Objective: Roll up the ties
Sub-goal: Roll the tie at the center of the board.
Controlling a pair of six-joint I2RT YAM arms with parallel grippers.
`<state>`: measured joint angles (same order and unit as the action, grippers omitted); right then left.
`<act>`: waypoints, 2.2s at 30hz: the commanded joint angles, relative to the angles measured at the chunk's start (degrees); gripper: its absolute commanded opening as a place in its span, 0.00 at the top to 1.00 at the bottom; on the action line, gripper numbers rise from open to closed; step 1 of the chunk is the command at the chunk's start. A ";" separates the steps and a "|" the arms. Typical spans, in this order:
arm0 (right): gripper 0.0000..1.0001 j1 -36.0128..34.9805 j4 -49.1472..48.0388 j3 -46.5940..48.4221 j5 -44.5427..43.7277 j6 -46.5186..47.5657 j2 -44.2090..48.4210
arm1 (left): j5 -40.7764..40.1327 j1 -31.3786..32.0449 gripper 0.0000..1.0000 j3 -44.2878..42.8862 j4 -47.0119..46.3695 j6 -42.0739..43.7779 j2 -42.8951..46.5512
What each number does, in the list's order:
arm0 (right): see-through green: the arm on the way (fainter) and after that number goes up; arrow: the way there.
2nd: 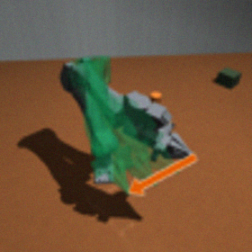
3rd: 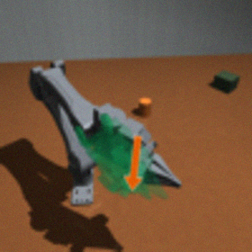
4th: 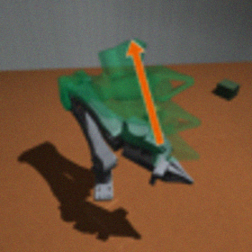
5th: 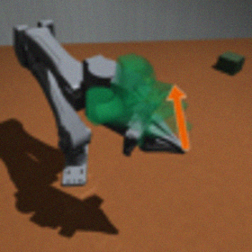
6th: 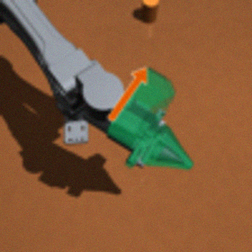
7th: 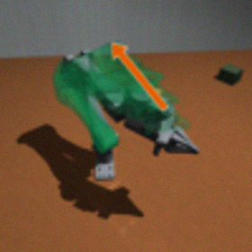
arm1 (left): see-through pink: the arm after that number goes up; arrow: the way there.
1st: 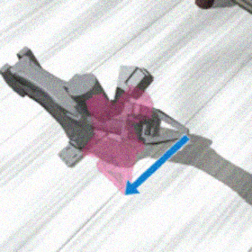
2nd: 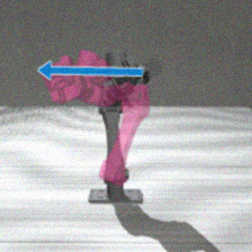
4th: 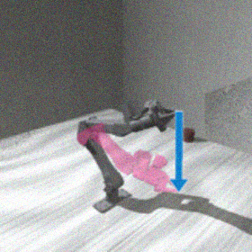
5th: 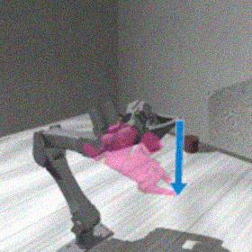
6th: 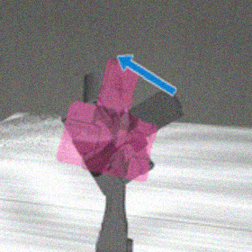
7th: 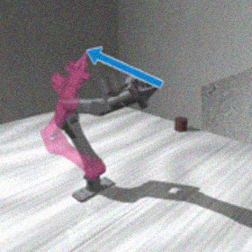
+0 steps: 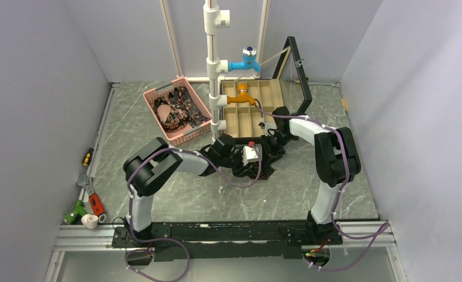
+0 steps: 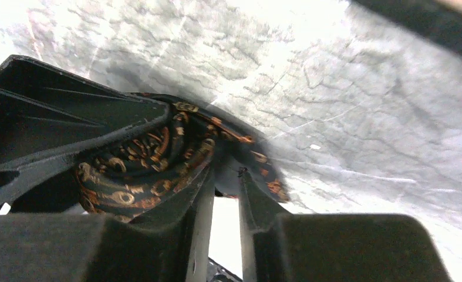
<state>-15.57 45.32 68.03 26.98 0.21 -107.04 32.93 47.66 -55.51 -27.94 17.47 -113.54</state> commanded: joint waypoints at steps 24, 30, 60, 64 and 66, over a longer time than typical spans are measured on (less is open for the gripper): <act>0.00 9.59 -10.20 -11.85 14.33 -7.35 8.21 | -7.82 1.39 0.74 2.86 17.66 9.68 0.56; 0.00 8.69 -15.61 -12.91 15.29 -8.67 6.72 | -7.87 1.41 0.73 3.11 17.71 9.47 0.60; 0.05 1.08 -16.65 -14.00 20.01 -15.93 10.11 | -7.31 1.48 0.70 2.58 17.92 9.19 0.67; 0.14 1.16 -14.30 -14.31 15.69 -14.63 9.88 | -7.44 1.52 0.70 2.96 17.75 9.34 1.04; 0.18 1.20 -13.16 -14.53 15.33 -14.62 9.67 | -7.46 1.47 0.70 3.15 17.64 9.18 1.19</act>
<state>-14.31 27.62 52.69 46.48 -16.23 -97.25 28.58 48.77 -54.50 -19.55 25.78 -109.40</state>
